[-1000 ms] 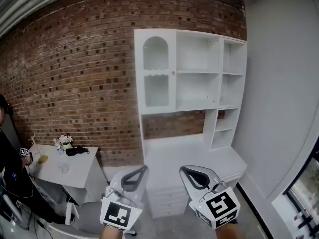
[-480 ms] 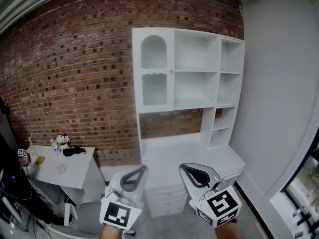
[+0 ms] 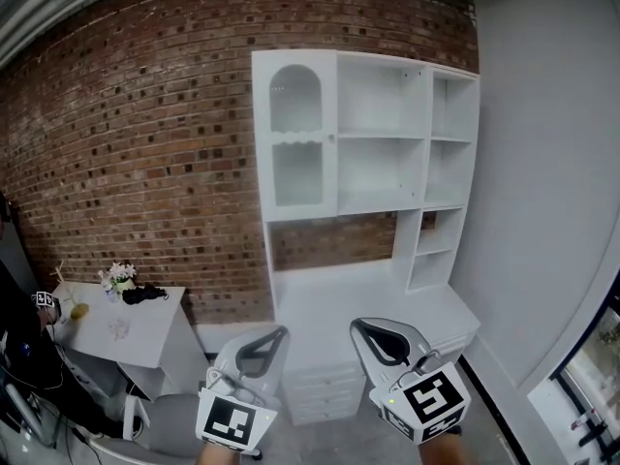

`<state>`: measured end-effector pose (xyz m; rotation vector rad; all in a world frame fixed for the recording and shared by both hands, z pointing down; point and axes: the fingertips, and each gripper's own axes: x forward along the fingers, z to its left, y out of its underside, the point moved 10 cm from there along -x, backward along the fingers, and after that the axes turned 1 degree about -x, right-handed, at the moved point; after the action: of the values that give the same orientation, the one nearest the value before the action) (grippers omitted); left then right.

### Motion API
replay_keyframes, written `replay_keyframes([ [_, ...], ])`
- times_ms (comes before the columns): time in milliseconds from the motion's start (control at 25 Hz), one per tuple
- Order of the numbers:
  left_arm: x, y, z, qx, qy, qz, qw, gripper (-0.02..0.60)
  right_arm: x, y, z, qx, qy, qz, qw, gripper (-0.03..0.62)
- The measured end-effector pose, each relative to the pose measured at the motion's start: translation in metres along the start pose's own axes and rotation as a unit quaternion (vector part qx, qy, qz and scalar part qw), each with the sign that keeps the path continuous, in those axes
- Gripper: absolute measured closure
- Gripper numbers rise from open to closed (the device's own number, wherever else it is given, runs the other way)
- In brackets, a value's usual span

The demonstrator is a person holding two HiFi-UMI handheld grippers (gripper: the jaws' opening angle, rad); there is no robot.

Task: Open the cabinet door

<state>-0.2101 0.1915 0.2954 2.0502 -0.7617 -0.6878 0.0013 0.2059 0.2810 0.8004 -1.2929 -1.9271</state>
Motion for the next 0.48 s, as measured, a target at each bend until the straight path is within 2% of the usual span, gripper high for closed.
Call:
replay_keyframes([
  [480,0.080,0.007,-0.021,0.011,-0.035,0.024,0.9990,0.578,0.018,0.028,-0.091,0.000,-0.041,-0.020,0.999,0.588],
])
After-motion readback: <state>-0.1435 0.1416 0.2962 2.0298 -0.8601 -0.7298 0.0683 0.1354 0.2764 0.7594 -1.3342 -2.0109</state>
